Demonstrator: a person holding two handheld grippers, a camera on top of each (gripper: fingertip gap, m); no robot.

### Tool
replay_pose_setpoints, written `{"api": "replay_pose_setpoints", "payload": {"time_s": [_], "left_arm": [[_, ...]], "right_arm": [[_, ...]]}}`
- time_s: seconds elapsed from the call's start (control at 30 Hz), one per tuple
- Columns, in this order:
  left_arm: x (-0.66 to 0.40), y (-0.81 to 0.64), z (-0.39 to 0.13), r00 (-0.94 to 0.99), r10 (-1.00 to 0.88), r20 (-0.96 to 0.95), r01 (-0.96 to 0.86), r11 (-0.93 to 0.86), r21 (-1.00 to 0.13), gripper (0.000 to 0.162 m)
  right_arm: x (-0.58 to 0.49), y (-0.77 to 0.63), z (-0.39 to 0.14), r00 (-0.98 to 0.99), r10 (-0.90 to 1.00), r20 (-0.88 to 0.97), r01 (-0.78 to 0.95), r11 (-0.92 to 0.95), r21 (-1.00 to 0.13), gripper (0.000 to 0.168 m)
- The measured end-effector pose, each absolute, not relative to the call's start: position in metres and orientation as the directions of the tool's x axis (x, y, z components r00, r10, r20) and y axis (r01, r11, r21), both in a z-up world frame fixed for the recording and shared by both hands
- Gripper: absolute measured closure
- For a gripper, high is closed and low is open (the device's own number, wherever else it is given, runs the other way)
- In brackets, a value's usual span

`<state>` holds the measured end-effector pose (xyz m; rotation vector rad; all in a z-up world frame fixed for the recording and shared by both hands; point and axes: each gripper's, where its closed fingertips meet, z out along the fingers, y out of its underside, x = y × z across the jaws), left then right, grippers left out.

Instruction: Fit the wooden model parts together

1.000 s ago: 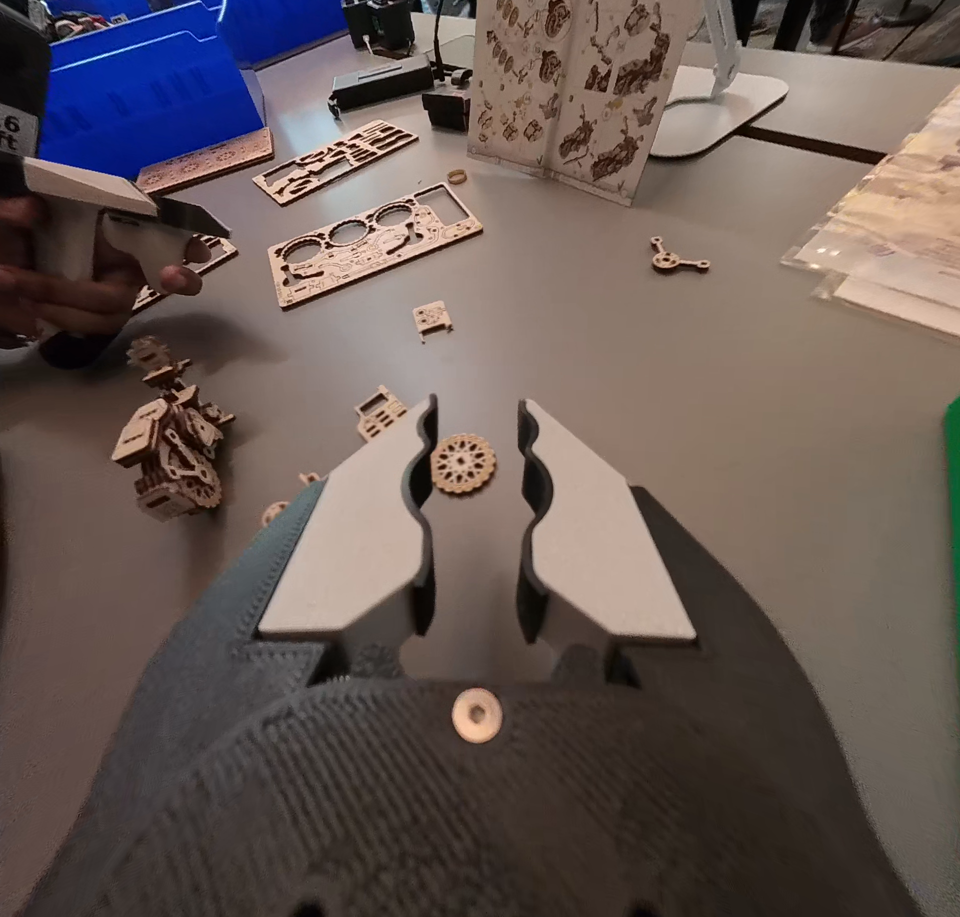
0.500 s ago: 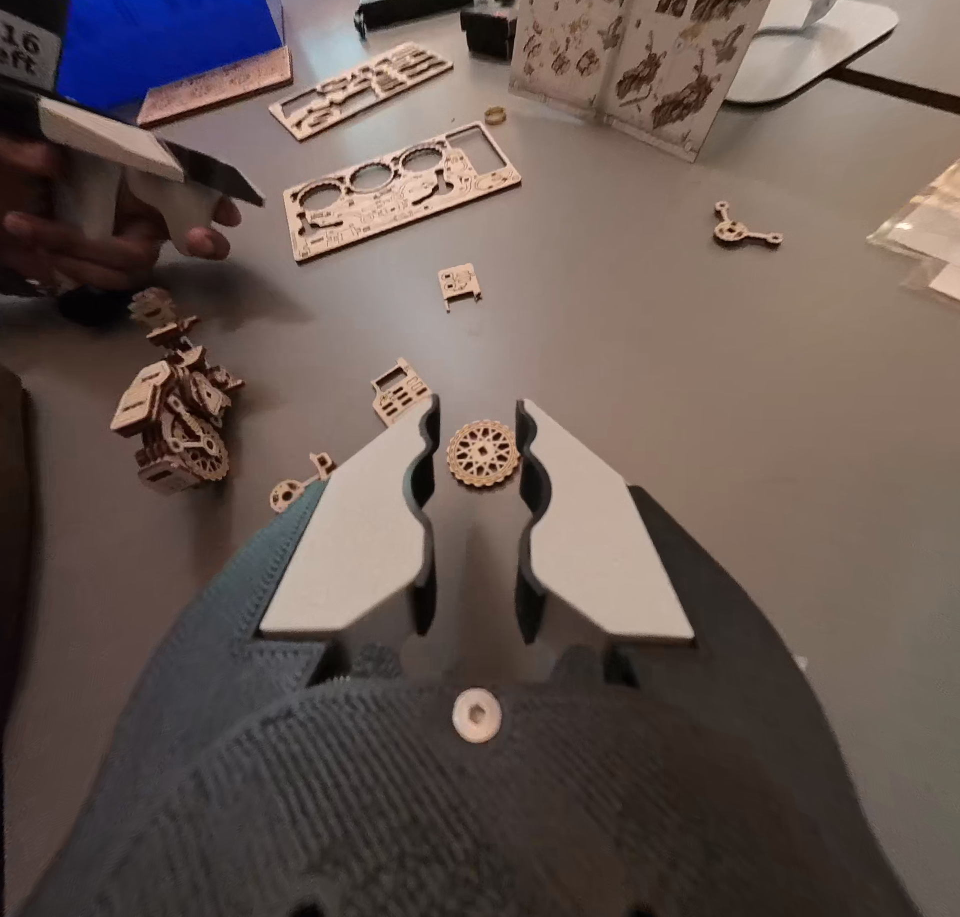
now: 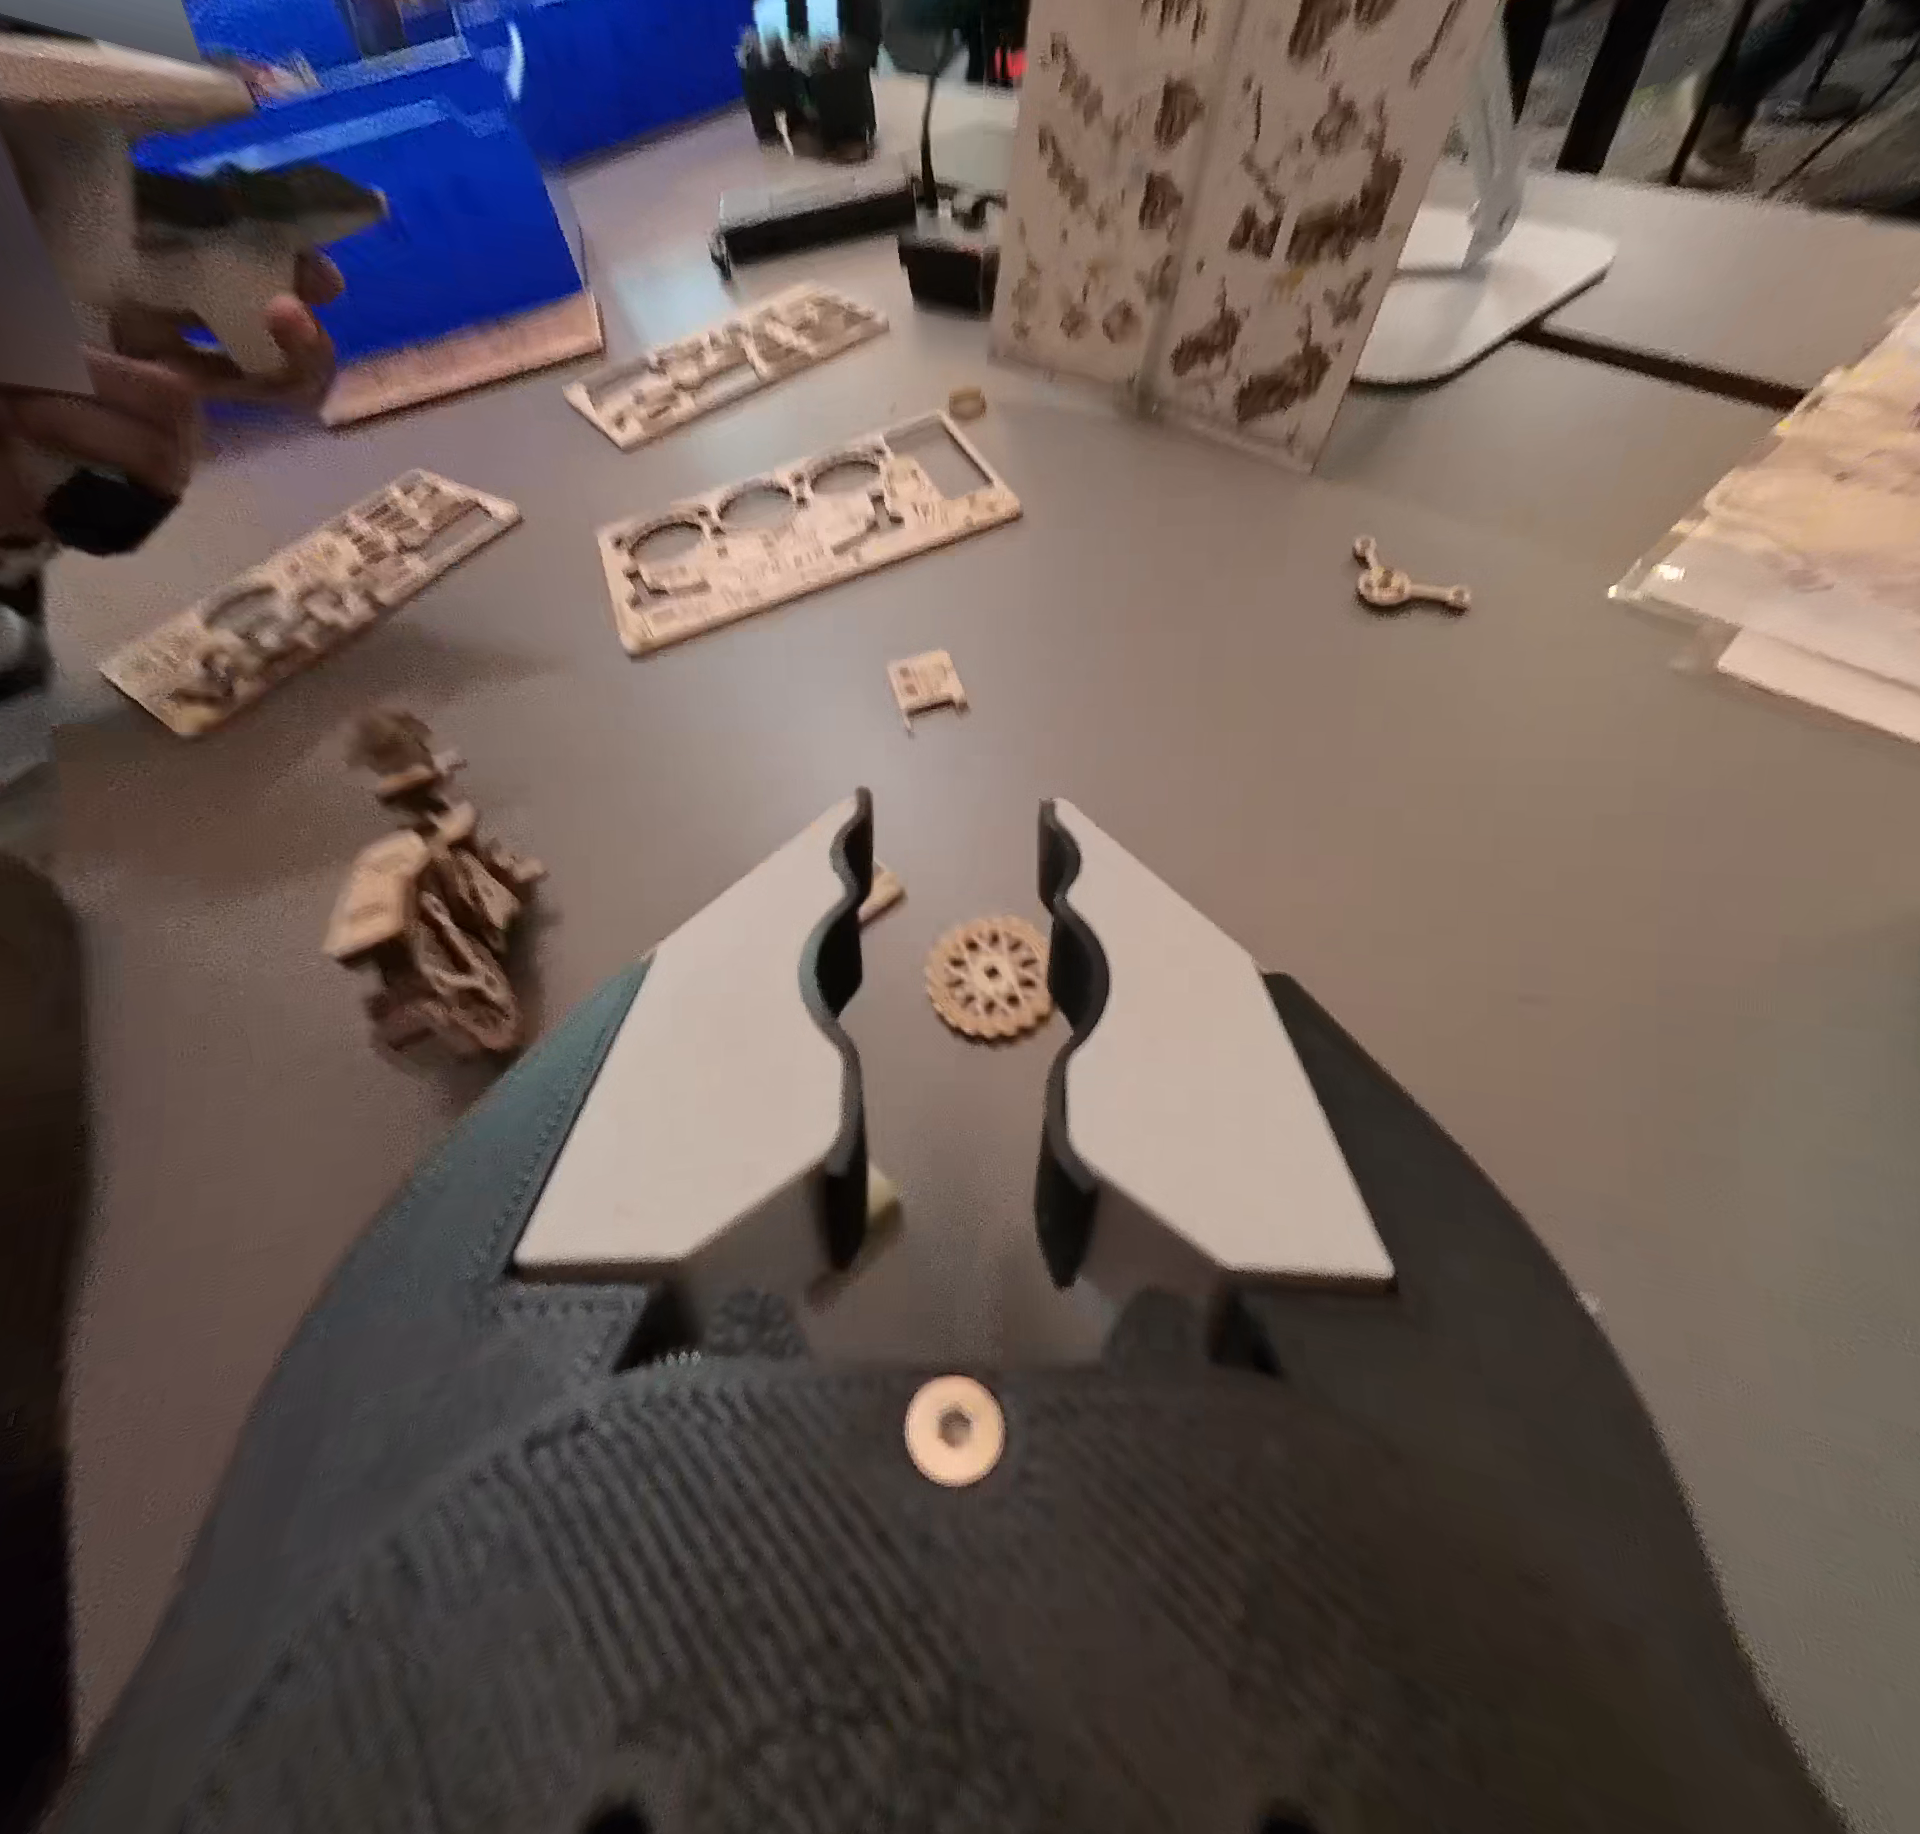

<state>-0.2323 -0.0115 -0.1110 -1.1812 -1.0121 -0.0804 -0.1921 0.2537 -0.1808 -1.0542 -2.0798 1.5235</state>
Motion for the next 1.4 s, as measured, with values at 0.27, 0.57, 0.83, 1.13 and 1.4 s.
{"api": "replay_pose_setpoints", "payload": {"time_s": [0.27, 0.57, 0.83, 1.13, 1.4], "left_arm": [[-0.208, -0.17, -0.179, 0.255, 0.942, 0.219, 0.554, 0.043, -0.831, 0.131], [-0.212, -0.15, -0.218, 0.389, 0.918, 0.079, 0.619, -0.197, -0.76, 0.109], [-0.225, -0.144, -0.249, 0.369, 0.929, -0.013, 0.661, -0.273, -0.699, 0.124], [-0.226, -0.136, -0.218, 0.364, 0.902, 0.231, 0.624, -0.052, -0.78, 0.127], [-0.22, -0.131, -0.187, 0.413, 0.871, 0.265, 0.525, 0.01, -0.851, 0.127]], "right_arm": [[-0.191, 0.187, -0.121, -0.695, 0.71, -0.114, 0.231, 0.07, -0.971, 0.137], [-0.19, 0.103, -0.095, -0.794, 0.608, -0.019, 0.144, 0.157, -0.977, 0.137], [-0.203, 0.083, -0.106, -0.809, 0.587, -0.028, 0.16, 0.174, -0.972, 0.138], [-0.212, 0.036, -0.097, -0.813, 0.482, -0.328, 0.351, -0.044, -0.935, 0.134], [-0.201, -0.05, -0.151, -0.824, 0.474, -0.312, 0.487, 0.309, -0.817, 0.118]]}}
